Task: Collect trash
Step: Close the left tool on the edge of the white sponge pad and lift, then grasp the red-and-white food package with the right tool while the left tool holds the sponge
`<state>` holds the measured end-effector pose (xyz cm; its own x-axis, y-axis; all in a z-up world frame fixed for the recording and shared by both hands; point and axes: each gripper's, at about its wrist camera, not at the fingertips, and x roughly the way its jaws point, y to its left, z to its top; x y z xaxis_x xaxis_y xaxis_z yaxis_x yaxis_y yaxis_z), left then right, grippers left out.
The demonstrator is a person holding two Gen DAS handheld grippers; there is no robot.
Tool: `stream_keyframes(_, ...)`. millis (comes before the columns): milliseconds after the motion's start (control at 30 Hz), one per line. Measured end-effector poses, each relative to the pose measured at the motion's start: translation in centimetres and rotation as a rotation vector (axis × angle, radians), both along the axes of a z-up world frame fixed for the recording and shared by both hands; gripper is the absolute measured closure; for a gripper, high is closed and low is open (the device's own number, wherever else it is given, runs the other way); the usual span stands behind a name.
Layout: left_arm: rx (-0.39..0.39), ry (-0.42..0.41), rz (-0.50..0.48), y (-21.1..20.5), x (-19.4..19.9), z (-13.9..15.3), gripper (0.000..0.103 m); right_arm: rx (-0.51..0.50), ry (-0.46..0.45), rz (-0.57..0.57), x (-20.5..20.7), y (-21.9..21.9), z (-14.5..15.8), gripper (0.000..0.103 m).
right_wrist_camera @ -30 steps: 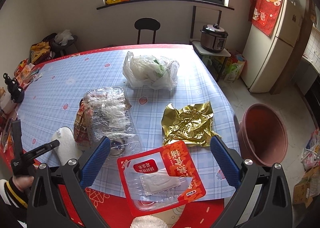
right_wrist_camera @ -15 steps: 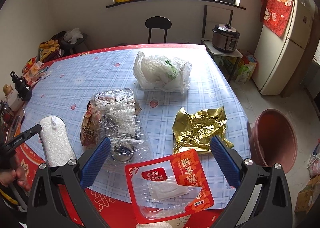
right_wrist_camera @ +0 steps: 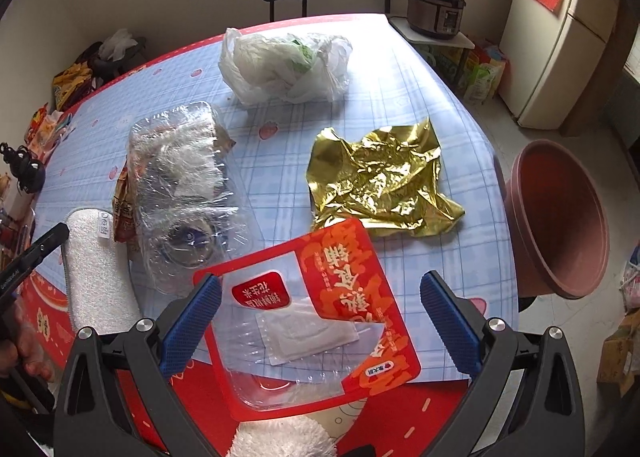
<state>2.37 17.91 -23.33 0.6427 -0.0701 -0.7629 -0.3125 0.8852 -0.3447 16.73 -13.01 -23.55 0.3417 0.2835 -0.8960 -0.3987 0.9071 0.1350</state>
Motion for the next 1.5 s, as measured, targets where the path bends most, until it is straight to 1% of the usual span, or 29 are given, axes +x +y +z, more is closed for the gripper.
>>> stream_keyframes(167,-0.028,0.016,-0.016,-0.4,0.8,-0.7,0.087,0.007,0.007,-0.015,0.2,-0.8,-0.2,0.005)
stream_keyframes(233,-0.039,0.025,-0.032,-0.8,1.0,-1.0,0.077,0.009,0.015,-0.010,0.2,-0.8,-0.3,0.005)
stream_keyframes(333,-0.054,0.036,-0.067,-1.6,1.3,-1.5,0.077,0.013,0.027,-0.003,0.4,-0.7,-0.6,0.005)
stream_keyframes(400,-0.066,0.056,-0.088,-2.3,1.5,-2.2,0.074,0.016,0.037,-0.002,0.5,-0.8,-0.8,0.005)
stream_keyframes(433,-0.077,0.051,-0.093,-2.5,1.6,-2.3,0.072,0.017,0.042,-0.002,0.5,-0.8,-0.9,0.005)
stream_keyframes(567,-0.056,0.056,-0.105,-3.3,1.9,-2.5,0.070,0.019,0.055,-0.005,0.6,-1.0,-1.3,0.005)
stream_keyframes(633,-0.048,0.071,-0.104,-3.4,2.0,-2.6,0.066,0.021,0.058,-0.010,0.6,-1.1,-1.4,0.005)
stream_keyframes(767,-0.025,0.088,-0.091,-3.4,1.6,-2.4,0.066,0.027,0.059,-0.023,0.6,-1.6,-1.5,0.005)
stream_keyframes(933,-0.004,0.131,-0.063,-2.8,0.6,-2.0,0.067,0.038,0.062,-0.020,0.7,-1.5,-1.6,0.005)
stream_keyframes(1033,-0.034,0.151,-0.031,-2.1,0.0,-2.2,0.068,0.042,0.068,-0.010,0.7,-1.3,-1.8,0.005)
stream_keyframes(1067,-0.042,0.181,-0.024,-1.9,-0.1,-2.6,0.069,0.044,0.070,-0.005,0.6,-1.2,-1.8,0.005)
stream_keyframes(1100,-0.055,0.219,-0.020,-1.8,-0.2,-3.3,0.075,0.044,0.073,0.000,0.6,-1.1,-1.9,0.005)
stream_keyframes(1133,-0.078,0.248,-0.010,-1.8,-0.5,-4.0,0.076,0.044,0.075,0.003,0.5,-1.0,-1.9,0.005)
stream_keyframes(1167,-0.117,0.264,0.003,-1.6,-0.7,-4.8,0.074,0.046,0.077,0.004,0.5,-1.1,-2.0,0.005)
stream_keyframes(1200,-0.162,0.261,0.016,-1.3,-1.1,-5.3,0.074,0.048,0.079,0.003,0.5,-1.1,-2.0,0.005)
stream_keyframes(1233,-0.190,0.253,0.030,-1.2,-1.5,-5.7,0.074,0.049,0.083,-0.001,0.5,-1.2,-2.1,0.005)
stream_keyframes(1267,-0.196,0.251,0.035,-1.1,-1.6,-5.7,0.074,0.049,0.087,-0.010,0.5,-1.5,-2.2,0.005)
stream_keyframes(1500,-0.154,0.208,0.014,-2.0,-2.0,-4.4,0.079,0.067,0.151,-0.116,1.0,-3.7,-3.8,0.005)
